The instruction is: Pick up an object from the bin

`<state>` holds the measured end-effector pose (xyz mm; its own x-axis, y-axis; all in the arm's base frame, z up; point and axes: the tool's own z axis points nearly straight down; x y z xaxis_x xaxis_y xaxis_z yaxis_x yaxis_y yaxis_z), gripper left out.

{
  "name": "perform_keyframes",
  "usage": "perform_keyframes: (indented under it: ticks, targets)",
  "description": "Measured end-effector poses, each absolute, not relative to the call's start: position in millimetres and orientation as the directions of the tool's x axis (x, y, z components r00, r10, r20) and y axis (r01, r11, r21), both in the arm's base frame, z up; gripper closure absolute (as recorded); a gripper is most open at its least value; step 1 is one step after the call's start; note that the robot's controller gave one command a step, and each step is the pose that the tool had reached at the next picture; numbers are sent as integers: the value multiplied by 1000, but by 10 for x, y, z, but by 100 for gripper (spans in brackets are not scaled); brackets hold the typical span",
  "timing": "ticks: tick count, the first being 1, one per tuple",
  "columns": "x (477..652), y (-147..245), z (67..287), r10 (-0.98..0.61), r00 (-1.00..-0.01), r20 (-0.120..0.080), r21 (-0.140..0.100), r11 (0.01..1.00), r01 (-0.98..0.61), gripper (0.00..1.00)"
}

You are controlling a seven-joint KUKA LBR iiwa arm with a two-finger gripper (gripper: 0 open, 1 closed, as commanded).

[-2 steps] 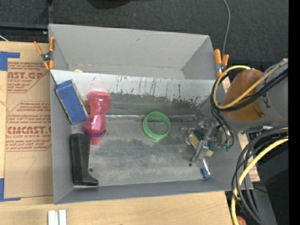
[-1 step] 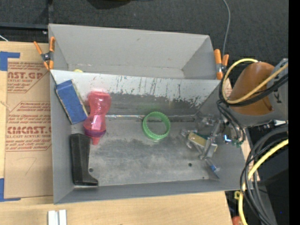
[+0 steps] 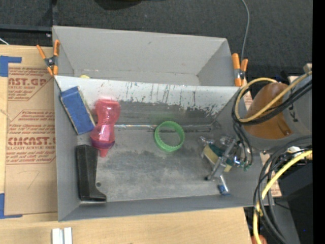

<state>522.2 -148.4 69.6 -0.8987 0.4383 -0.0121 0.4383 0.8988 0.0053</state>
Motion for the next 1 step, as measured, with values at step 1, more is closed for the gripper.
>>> perform_keyframes:
  ticks: [1]
  targets:
    - [5494, -1441, 696, 357, -934, -7, 7, 934, 357, 100]
